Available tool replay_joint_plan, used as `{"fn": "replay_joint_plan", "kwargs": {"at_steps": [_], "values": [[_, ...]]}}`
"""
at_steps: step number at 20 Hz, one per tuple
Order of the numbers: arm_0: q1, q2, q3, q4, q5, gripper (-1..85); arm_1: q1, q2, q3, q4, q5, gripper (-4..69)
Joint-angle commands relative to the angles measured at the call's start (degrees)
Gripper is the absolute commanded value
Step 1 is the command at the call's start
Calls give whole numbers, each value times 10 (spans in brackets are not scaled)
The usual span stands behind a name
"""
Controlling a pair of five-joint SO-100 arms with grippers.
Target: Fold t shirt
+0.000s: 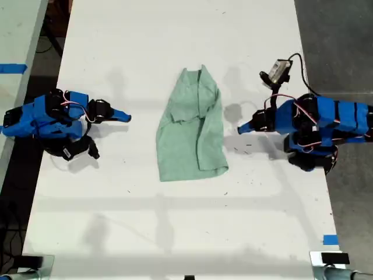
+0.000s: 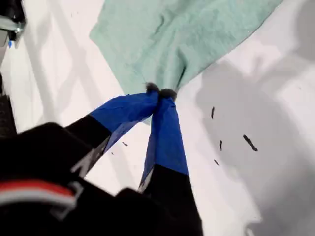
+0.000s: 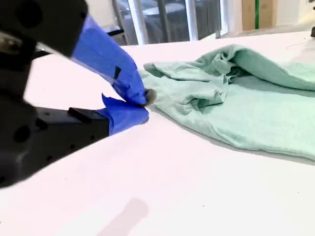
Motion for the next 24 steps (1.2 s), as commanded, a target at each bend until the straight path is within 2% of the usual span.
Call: {"fn": "replay_joint_plan", "kwargs": {"at_steps": [1, 2, 3, 4, 5, 10, 24], "values": [[-3, 4, 4, -1, 0, 0, -25, 141, 149, -45, -2, 2], [-3, 4, 4, -1, 0, 0, -25, 194, 213, -49, -12, 2], [-3, 4, 4, -1, 0, 0, -18, 275, 288, -28, -25, 2], [-3, 4, 4, -1, 0, 0, -4, 287, 326, 22, 18, 6], [-2, 4, 4, -1, 0, 0, -12, 292, 318, 30, 11, 6], [0, 4, 4, -1, 0, 0, -18, 291, 323, 33, 47, 6], [0, 4, 4, -1, 1, 0, -18, 291, 323, 39, 61, 6]]}}
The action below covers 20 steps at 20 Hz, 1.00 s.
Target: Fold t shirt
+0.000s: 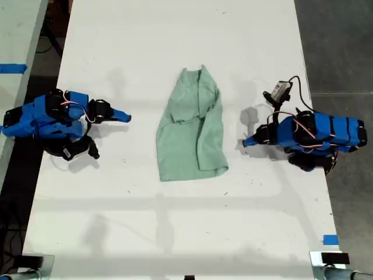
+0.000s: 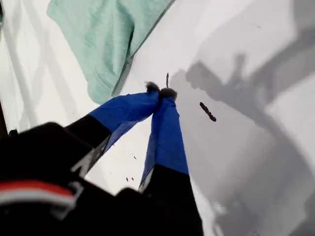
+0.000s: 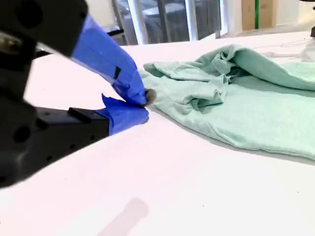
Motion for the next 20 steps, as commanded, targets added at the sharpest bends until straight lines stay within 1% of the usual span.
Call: {"fn": "replay_joint_plan", "kwargs": {"at_steps": [1, 10, 12, 19, 20], "values": [[0, 4, 4, -1, 1, 0, -2, 9, 34, 3, 8, 6], [-1, 4, 4, -1, 1, 0, -2, 9, 34, 4, 11, 6], [0, 4, 4, -1, 0, 0, 5, 9, 34, 20, 44, 6], [0, 4, 4, -1, 1, 0, 8, 9, 34, 22, 47, 6], [0, 4, 4, -1, 1, 0, 11, 9, 34, 28, 62, 6]]}}
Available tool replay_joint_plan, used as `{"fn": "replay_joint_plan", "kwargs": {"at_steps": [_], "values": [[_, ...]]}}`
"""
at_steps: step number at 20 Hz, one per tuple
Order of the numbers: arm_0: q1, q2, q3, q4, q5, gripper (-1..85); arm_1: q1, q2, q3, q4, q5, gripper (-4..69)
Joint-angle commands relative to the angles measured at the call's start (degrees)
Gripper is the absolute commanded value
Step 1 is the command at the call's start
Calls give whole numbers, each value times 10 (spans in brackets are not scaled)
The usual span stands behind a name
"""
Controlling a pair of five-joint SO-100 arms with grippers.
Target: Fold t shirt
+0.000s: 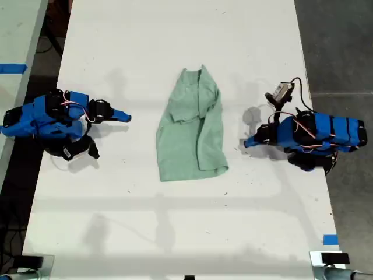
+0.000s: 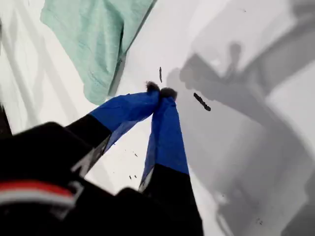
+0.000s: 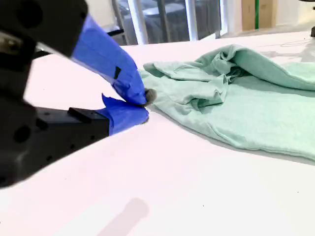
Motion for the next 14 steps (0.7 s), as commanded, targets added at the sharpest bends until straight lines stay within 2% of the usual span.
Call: {"fn": "replay_joint_plan", "kwargs": {"at_steps": [1, 2, 3, 4, 5, 7, 9, 10, 13, 14], "values": [[0, 4, 4, -1, 1, 0, 11, 6, 33, 11, 58, 6], [0, 4, 4, -1, 1, 0, 4, 2, 33, 11, 91, 5], [1, 4, 4, 0, 0, 0, -9, 5, 33, 11, 94, 12], [1, 4, 4, 0, 0, 0, -21, 5, 33, 11, 95, 80], [0, 4, 4, 0, 0, 0, -25, 5, 33, 11, 98, 114], [1, 4, 4, 0, 0, 0, -25, 5, 33, 11, 92, 115], [2, 4, 4, 0, 0, 0, -16, 6, 33, 10, 182, 119], [2, 4, 4, 0, 0, 0, -14, 6, 33, 11, 173, 123], [-1, 4, 4, -1, 0, 0, -11, 6, 33, 11, 2, 125], [-1, 4, 4, -1, 0, 0, -11, 6, 33, 11, 15, 125]]}}
